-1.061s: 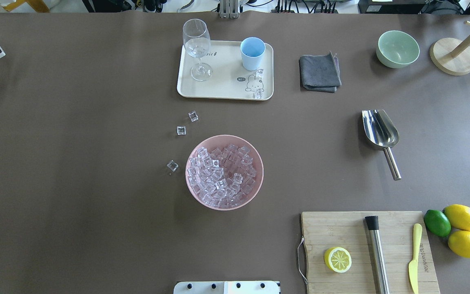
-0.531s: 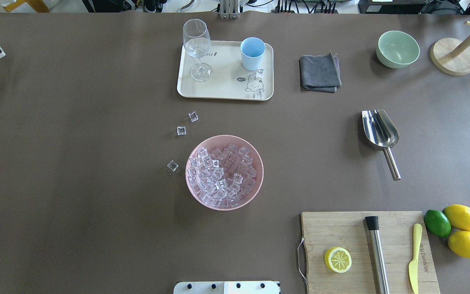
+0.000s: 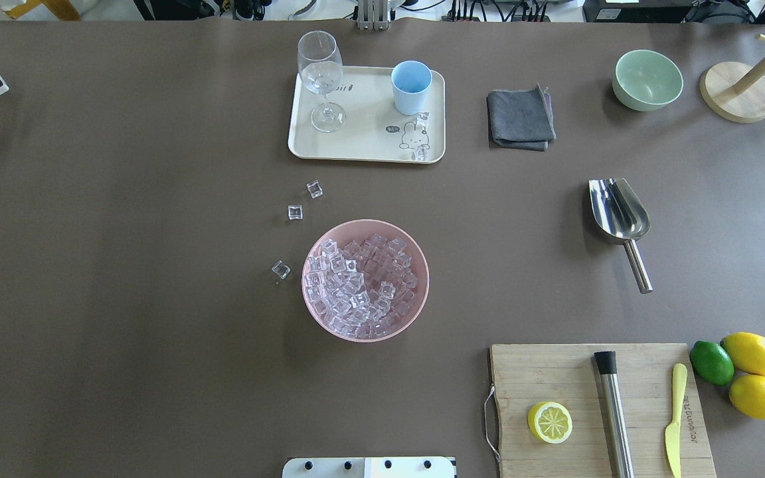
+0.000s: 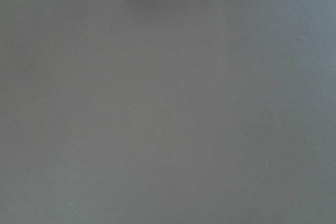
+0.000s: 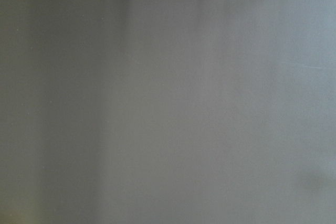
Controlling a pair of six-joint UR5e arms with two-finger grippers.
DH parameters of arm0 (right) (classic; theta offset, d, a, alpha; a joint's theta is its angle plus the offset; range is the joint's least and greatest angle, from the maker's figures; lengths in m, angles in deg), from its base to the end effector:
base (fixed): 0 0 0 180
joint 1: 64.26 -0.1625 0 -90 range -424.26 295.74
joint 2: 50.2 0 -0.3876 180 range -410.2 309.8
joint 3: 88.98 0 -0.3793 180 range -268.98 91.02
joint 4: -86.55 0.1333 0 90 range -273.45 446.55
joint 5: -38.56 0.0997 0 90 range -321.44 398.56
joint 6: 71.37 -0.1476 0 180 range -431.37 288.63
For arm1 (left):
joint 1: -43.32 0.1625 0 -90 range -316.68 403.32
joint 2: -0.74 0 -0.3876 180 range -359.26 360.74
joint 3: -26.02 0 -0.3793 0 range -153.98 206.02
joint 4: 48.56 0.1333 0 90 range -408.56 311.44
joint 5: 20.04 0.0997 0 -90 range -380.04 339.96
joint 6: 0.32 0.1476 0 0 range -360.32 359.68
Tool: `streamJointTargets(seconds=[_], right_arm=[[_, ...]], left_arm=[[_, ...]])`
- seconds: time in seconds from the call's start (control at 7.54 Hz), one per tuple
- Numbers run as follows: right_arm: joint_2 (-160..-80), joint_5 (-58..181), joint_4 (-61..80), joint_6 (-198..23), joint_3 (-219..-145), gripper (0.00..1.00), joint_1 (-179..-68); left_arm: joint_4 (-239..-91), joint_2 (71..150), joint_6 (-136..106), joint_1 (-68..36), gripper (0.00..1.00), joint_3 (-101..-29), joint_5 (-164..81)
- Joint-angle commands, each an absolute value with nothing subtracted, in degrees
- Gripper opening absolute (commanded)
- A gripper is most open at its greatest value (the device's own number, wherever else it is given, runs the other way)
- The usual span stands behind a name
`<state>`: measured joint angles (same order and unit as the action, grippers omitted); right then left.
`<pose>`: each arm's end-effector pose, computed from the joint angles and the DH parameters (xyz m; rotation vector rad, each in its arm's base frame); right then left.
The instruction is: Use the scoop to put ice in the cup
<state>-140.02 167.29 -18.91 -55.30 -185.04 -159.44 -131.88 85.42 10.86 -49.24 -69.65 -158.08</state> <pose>0.0822 -0.4527 0.6385 -0.0277 -0.6919 -0.1280 -0.0428 -0.4301 0.6552 -0.0030 0.8443 0.0951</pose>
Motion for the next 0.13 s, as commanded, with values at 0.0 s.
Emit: streamJointTargets(seconds=[0.0], right_arm=[[-140.02, 167.76, -18.91, -55.46, -185.22, 1.00, -159.44]], left_arm=[[-131.62, 85.30, 10.32, -49.40, 0.98, -69.34, -158.20]])
